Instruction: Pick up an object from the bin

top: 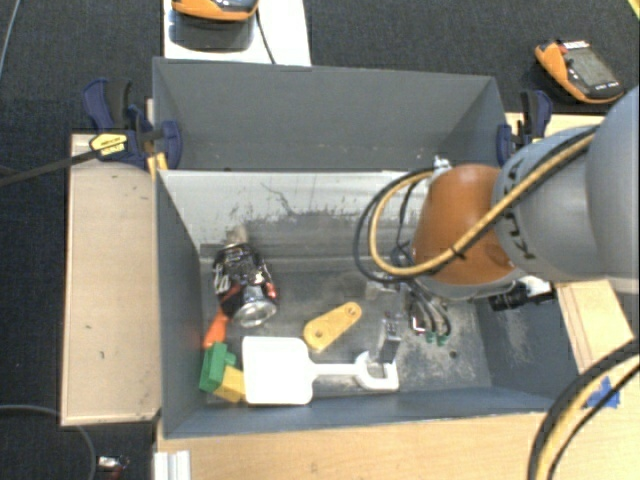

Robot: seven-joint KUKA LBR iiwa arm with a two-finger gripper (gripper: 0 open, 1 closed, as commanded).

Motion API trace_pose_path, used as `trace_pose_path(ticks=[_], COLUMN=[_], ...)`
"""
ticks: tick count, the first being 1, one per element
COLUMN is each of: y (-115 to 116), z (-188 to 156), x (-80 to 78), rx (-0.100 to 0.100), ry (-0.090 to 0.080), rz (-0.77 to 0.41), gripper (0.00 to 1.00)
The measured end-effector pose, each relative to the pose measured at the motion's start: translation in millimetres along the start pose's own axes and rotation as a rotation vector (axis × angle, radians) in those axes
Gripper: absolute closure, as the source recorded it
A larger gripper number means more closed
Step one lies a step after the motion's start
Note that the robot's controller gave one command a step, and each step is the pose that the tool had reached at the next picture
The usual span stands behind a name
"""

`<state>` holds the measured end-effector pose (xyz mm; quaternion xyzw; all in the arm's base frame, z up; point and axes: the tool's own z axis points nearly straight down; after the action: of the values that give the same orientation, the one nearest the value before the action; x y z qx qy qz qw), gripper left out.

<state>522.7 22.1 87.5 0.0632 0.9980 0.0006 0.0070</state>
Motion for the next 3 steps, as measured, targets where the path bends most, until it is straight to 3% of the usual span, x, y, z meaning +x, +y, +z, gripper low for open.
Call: trace_pose_path(ticks=[1,2,3], y=[25.4,50.5,56.2], z=[12.6,14.1,14.0], x=[-6.0,-4.1,17.2], rx=[-0.002,-0.001,-0.001], ry=[-0.003,-0.008,-0.004], rz=[0.010,-0.251,0.074], gripper=[0.00,0.00,1.00])
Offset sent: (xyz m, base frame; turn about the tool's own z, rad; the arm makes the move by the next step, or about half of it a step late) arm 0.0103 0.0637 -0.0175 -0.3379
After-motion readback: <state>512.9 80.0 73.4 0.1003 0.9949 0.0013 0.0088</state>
